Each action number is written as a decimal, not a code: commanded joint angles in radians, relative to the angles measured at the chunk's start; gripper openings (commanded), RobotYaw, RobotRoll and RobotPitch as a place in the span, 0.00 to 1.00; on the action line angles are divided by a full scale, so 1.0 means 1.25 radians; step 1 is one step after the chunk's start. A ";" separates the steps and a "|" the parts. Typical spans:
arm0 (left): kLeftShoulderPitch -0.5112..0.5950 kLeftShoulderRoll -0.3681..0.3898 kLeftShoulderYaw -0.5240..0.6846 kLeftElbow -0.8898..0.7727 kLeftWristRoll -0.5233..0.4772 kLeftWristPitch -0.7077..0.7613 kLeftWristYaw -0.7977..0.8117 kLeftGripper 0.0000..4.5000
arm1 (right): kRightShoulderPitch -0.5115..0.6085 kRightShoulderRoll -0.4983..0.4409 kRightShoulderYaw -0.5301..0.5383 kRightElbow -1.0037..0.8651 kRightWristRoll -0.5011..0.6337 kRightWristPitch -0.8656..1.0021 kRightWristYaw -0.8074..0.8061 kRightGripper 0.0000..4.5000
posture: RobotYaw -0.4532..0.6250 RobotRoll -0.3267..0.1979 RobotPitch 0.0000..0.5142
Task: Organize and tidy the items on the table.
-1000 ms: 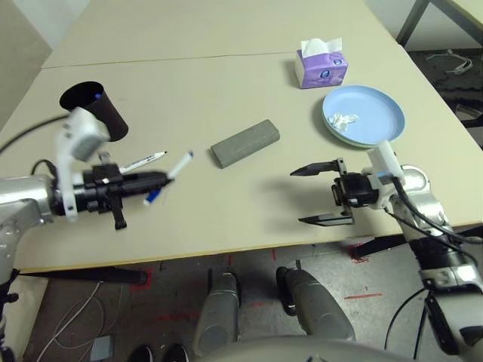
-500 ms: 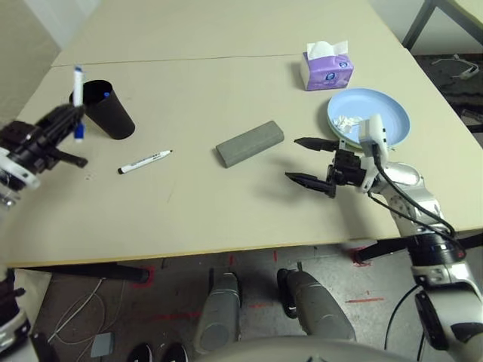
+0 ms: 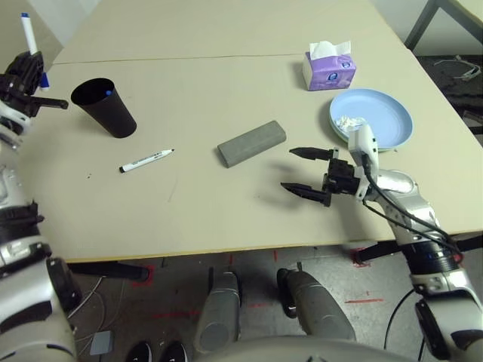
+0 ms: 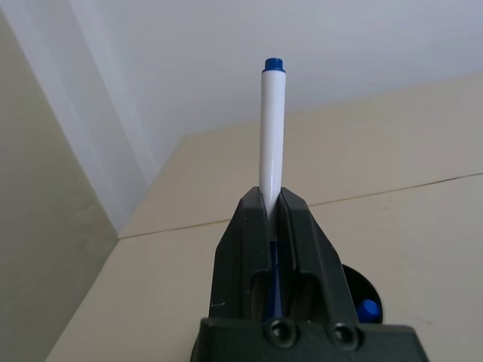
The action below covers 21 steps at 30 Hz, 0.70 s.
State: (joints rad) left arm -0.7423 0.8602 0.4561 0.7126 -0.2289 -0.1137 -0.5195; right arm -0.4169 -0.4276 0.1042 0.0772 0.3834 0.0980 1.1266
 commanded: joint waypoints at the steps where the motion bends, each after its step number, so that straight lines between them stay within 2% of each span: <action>1: -0.042 0.020 -0.028 0.115 0.031 -0.080 -0.010 0.01 | 0.020 -0.013 0.002 -0.028 -0.002 -0.002 0.005 1.00 | 0.28 0.62 0.42; 11: -0.090 0.009 -0.063 0.278 0.047 -0.192 -0.001 0.01 | 0.036 -0.043 -0.004 -0.052 -0.005 -0.001 -0.002 1.00 | 0.25 0.62 0.43; 20: -0.067 -0.002 -0.048 0.305 0.021 -0.222 0.017 0.01 | 0.040 -0.055 -0.008 -0.095 0.011 0.029 -0.013 1.00 | 0.24 0.62 0.44; 21: -0.064 -0.003 -0.047 0.303 0.019 -0.223 0.018 0.08 | 0.038 -0.056 -0.008 -0.098 0.012 0.032 -0.013 1.00 | 0.24 0.62 0.44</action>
State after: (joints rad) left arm -0.8403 0.8611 0.3840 1.0767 -0.1968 -0.3846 -0.5029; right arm -0.3785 -0.4868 0.1010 -0.0236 0.3894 0.1243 1.1127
